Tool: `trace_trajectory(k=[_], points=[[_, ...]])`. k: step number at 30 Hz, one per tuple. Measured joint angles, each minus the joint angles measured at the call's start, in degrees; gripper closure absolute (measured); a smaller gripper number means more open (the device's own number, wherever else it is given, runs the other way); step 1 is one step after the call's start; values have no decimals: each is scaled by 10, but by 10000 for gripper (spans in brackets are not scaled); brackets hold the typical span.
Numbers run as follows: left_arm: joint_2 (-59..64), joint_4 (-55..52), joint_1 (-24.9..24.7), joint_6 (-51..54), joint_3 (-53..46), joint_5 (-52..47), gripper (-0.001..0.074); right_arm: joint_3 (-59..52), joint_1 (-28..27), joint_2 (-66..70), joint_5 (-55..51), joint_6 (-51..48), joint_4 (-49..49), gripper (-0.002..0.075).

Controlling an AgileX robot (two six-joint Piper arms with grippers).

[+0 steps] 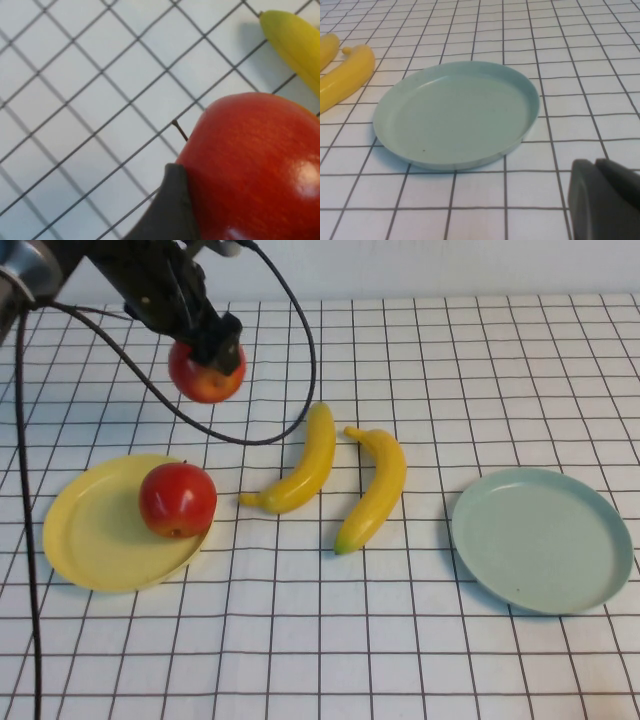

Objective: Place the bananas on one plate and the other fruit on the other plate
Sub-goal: Put one type of fruit in the left plate

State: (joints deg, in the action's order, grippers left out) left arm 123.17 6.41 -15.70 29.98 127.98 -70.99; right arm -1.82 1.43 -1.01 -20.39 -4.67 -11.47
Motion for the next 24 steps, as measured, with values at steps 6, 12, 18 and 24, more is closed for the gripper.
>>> trace_trajectory(k=[6, 12, 18, 24], points=[[-103, -71, 27, -56, -72, -1, 145, 0, 0, 0, 0, 0, 0, 743], [-203, -74, 88, -111, -287, -1, 145, 0, 0, 0, 0, 0, 0, 743], [-249, -28, 118, -116, -465, 107, 146, 0, 0, 0, 0, 0, 0, 743], [-250, -8, 118, -128, -531, 182, 146, 0, 0, 0, 0, 0, 0, 743]])
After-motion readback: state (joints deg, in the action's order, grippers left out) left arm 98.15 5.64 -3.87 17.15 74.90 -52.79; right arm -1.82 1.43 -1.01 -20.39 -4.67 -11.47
